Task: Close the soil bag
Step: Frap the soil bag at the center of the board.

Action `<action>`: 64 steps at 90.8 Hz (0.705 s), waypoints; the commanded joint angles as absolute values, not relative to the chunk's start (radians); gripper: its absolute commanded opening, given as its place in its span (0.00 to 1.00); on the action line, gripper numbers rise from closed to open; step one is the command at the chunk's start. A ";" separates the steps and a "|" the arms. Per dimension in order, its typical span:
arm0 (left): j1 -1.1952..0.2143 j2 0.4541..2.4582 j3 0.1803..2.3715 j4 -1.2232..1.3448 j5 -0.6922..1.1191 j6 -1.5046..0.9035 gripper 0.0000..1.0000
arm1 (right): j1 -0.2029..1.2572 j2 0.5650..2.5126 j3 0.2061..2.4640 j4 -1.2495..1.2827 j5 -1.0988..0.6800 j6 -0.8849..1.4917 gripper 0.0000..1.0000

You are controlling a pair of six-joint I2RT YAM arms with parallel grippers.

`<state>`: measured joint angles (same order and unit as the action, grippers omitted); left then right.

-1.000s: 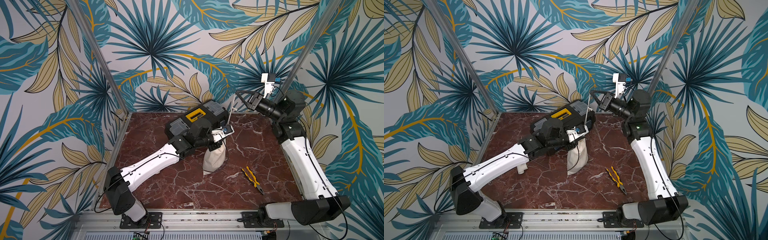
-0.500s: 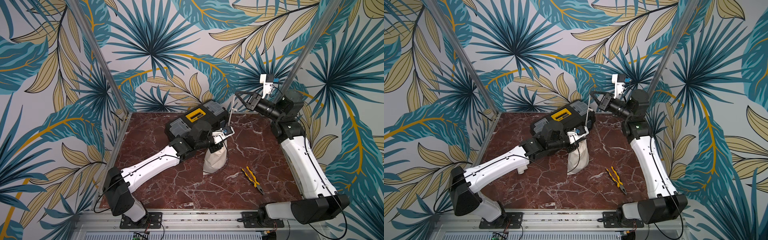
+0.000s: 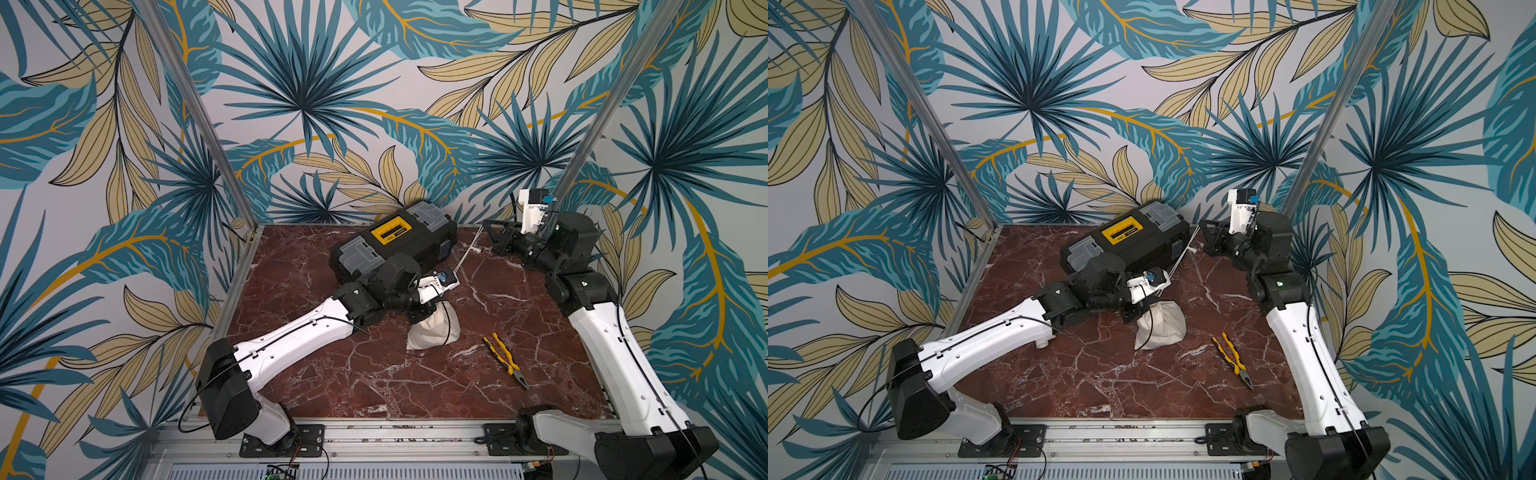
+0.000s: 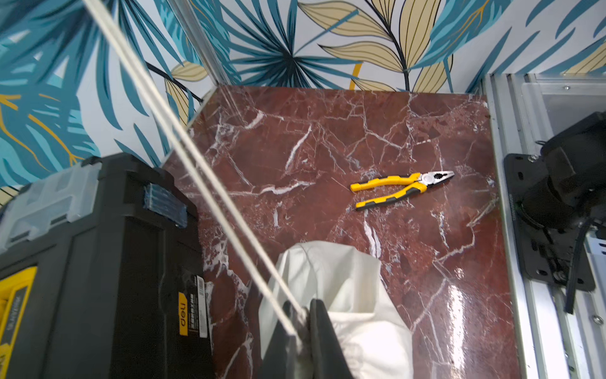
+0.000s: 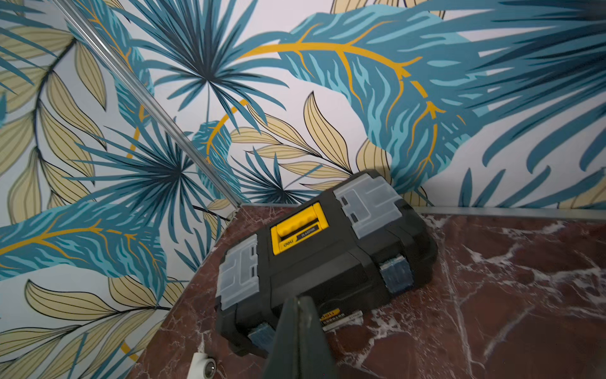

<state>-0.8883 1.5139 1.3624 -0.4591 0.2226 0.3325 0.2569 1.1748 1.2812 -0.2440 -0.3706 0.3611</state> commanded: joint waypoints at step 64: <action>-0.823 1.550 1.502 -0.773 0.229 0.326 0.00 | 0.218 1.000 0.977 -0.467 -0.471 0.158 0.63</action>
